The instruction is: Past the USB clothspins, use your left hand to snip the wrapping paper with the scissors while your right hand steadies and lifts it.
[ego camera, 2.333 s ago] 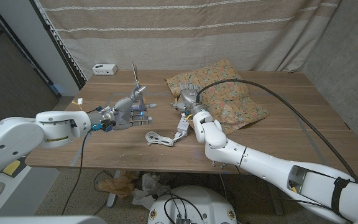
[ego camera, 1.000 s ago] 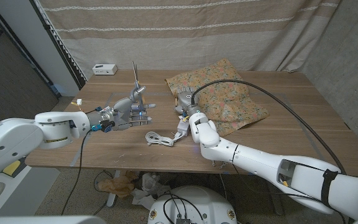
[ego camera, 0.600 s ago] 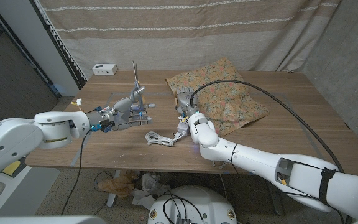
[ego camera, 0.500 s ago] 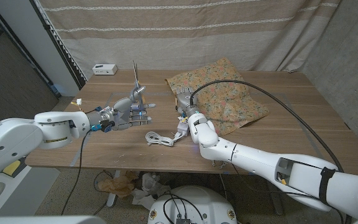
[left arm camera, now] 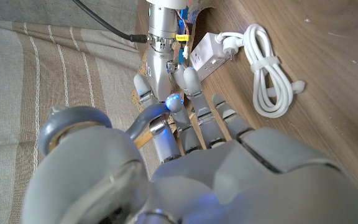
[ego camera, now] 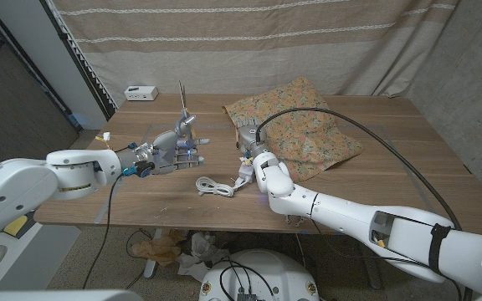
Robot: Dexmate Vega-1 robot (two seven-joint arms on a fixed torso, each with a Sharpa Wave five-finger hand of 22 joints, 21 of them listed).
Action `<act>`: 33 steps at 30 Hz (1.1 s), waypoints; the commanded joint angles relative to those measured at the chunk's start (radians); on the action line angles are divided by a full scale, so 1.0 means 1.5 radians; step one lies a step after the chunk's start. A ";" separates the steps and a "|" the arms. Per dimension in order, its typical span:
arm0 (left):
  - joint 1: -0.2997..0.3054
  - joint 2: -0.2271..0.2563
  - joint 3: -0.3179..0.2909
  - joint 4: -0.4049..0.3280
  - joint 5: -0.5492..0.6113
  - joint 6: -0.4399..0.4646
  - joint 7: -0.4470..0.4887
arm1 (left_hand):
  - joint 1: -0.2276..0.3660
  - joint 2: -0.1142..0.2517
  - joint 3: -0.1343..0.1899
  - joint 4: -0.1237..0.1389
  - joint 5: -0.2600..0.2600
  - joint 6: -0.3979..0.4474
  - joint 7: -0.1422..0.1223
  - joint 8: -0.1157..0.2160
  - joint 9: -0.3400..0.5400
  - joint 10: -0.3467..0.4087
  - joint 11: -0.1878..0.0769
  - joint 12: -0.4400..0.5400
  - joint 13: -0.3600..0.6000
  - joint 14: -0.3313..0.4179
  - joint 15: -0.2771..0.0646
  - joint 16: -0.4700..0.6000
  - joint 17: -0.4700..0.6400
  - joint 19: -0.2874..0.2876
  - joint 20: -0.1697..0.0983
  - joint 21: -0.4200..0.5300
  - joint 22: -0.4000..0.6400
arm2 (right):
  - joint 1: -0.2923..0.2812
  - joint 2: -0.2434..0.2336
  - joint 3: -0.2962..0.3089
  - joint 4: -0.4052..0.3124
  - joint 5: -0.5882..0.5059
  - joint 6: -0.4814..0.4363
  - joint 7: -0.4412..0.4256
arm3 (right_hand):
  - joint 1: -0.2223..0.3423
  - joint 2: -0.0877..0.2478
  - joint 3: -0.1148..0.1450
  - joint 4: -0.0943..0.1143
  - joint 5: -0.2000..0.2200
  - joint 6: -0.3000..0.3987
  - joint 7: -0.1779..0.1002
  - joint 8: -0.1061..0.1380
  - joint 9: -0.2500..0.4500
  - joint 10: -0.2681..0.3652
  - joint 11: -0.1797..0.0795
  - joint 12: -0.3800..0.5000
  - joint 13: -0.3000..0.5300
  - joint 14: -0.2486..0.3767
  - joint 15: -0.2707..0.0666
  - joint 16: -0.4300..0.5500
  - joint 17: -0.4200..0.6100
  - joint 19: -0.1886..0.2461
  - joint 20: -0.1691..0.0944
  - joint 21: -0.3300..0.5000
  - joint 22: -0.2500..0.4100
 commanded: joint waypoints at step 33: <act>0.007 -0.006 -0.005 0.000 0.008 -0.007 -0.009 | 0.005 -0.001 -0.001 0.010 0.003 0.064 0.033 0.007 0.003 0.054 -0.030 0.041 0.019 0.024 -0.096 0.014 0.009 0.005 -0.003 -0.001 0.002 | -0.043 0.002 0.067 0.016 0.098 0.054 -0.180 | 0.285 -0.003 0.268 -0.014 -0.041 0.091 0.041 0.023 0.000 0.097 -0.062 0.038 -0.006 0.340 -0.205 0.000 -0.049 0.301 -0.211 -0.042 -0.333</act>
